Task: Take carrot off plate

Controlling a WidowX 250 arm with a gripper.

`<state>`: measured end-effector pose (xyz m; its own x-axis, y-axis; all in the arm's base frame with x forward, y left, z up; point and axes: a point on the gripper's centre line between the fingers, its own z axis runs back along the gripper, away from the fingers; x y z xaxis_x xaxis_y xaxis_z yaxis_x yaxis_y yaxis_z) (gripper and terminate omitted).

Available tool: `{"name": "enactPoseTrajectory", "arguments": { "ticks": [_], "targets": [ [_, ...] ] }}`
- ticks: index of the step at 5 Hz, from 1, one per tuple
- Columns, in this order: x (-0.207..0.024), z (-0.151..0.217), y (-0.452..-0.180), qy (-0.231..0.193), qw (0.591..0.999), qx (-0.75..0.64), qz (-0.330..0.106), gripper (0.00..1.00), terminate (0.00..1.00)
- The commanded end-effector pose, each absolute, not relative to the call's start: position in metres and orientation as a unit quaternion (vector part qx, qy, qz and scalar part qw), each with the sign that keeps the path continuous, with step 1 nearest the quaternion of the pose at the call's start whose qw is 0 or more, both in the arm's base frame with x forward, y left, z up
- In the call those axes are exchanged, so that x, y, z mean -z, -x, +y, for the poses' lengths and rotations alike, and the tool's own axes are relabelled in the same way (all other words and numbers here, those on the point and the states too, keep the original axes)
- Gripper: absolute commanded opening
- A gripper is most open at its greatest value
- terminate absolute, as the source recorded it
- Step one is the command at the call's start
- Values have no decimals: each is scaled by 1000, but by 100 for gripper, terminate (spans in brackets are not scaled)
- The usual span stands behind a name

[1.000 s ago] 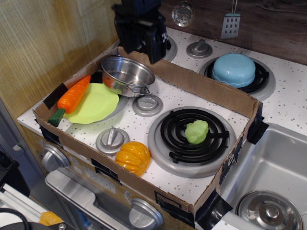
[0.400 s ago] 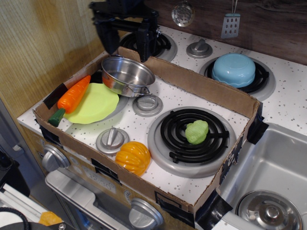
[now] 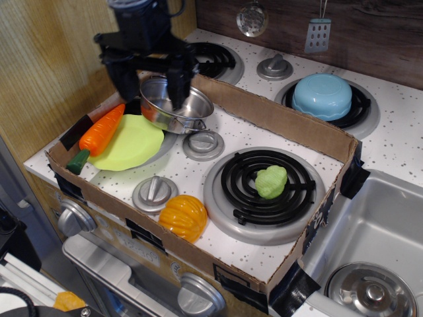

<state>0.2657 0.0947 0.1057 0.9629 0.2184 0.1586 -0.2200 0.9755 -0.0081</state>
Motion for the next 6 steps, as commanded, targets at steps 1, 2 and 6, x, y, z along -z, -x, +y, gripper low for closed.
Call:
{"name": "enactPoseTrajectory", "arguments": {
  "ticks": [1,2,6],
  "targets": [
    [-81,118,-260,-23,986,-85,-138,100,0],
    [-70,133,-259,-32,985,-64,-154,100,0],
    [-57,169,-264,-41,986,-77,-142,100,0]
  ]
}}
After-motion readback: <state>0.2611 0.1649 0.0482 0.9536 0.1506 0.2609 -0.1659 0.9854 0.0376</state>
